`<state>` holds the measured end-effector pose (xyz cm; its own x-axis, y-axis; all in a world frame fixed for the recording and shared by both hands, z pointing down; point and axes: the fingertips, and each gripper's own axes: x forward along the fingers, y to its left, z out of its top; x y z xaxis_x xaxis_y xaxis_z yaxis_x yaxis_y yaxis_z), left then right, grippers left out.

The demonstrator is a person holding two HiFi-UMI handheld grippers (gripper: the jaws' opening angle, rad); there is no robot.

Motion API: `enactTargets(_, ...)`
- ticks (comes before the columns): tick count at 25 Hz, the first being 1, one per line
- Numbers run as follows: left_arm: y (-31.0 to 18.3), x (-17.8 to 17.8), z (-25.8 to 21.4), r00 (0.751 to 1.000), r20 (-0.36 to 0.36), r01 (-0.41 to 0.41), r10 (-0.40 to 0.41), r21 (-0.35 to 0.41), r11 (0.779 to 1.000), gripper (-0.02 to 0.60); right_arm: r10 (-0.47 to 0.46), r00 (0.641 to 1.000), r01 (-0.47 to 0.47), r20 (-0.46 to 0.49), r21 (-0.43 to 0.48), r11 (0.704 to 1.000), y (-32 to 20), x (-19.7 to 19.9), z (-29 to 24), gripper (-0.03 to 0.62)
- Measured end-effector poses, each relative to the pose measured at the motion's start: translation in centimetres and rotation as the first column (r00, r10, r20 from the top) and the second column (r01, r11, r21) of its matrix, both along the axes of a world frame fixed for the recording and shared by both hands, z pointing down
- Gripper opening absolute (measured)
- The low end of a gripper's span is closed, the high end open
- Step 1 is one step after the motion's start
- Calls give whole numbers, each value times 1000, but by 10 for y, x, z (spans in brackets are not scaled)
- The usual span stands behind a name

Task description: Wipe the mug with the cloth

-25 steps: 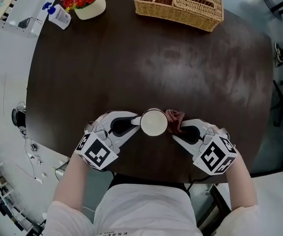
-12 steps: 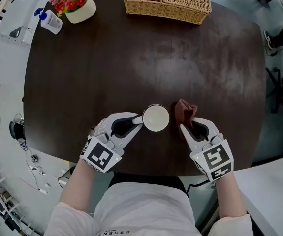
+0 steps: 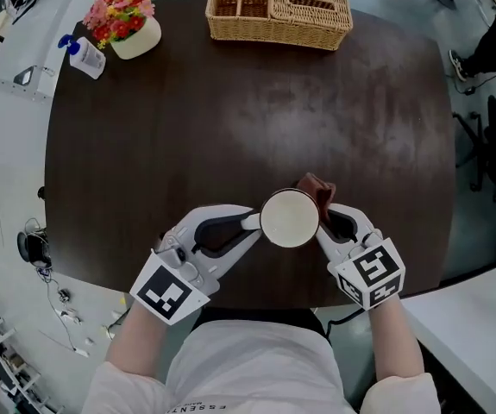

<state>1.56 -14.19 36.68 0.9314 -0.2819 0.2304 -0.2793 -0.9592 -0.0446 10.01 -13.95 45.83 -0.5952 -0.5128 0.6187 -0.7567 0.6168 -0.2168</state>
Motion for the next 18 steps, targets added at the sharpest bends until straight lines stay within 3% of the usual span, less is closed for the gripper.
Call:
enactTargets(4,-7,5,-25,1000,-27,-9,10,37,999,71,-114,990,103,86,128,986,-1,-26,-25,83)
enactTargets(7,-10,1,-25,999,-18,-29,30,38,999,71,-154,978,129,138,175,976,-2,-39,-33,83)
enactTargets(12,-5,-10,-19,999,-19,-41,41,-5,999,71,-201,960,169,196,169,971,9,-71,-36,83)
enactTargets(18,2,-14,-10,998,-20,-63,63,-21,998,71,-208,950,183,231,127,975,24,-80,-27,83)
